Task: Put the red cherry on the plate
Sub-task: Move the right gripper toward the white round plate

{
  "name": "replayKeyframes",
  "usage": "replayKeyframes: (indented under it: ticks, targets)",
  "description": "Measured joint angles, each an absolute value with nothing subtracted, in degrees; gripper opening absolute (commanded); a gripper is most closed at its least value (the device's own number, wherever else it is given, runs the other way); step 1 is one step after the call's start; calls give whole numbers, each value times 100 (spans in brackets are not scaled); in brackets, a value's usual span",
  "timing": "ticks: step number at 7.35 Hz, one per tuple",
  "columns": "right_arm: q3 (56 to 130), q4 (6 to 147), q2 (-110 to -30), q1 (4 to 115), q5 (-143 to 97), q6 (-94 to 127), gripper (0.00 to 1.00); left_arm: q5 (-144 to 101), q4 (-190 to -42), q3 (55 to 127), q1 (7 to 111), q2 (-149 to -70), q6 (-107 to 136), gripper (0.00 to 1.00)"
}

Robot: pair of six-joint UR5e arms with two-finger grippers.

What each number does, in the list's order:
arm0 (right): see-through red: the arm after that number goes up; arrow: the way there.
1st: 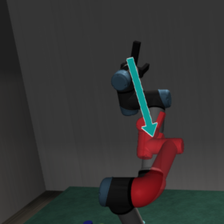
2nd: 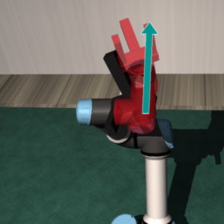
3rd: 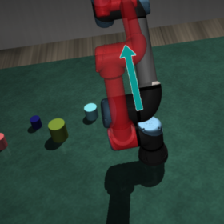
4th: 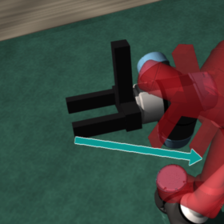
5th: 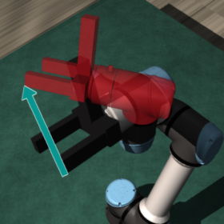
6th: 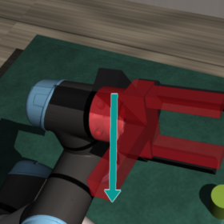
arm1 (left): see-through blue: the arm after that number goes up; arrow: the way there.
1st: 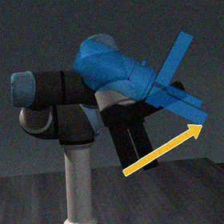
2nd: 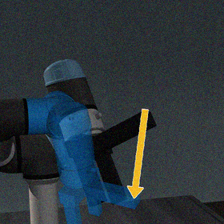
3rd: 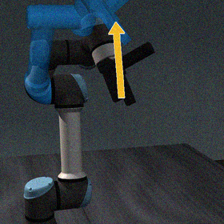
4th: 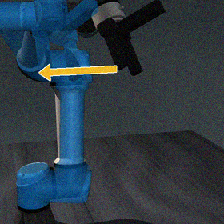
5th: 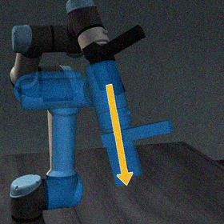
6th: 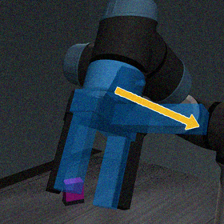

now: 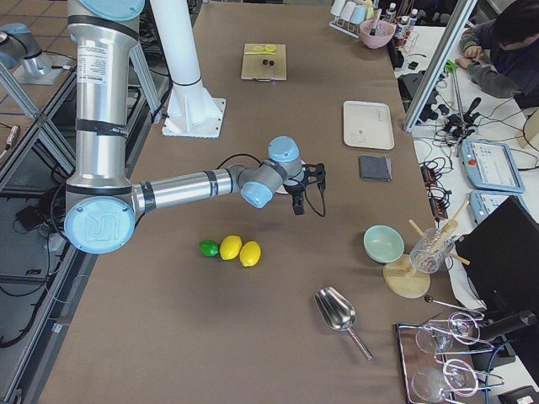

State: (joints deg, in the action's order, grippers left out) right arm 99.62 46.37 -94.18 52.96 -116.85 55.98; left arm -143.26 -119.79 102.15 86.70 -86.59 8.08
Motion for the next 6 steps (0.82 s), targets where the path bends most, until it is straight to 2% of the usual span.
replayKeyframes:
  ticks: [2,3,4,5,6]
  targets:
    - [9704,3781,-9408,4582,-11218,6653,75,-14326,-12050,10213,8644,-8652,892,98]
    - [9726,3654,-9406,4229,-10932,7003,60,-14326,-12055,10210,8642,-8650,900,98]
    - [9756,3607,-9406,3954,-10691,7219,35,-14326,-12058,10209,8640,-8649,903,98]
    - [9796,3587,-9410,3769,-10540,7393,0,-14326,-12058,10211,8640,-8649,905,98]
    - [9848,3583,-9417,3638,-10430,7540,0,-14326,-12058,10212,8640,-8648,905,98]
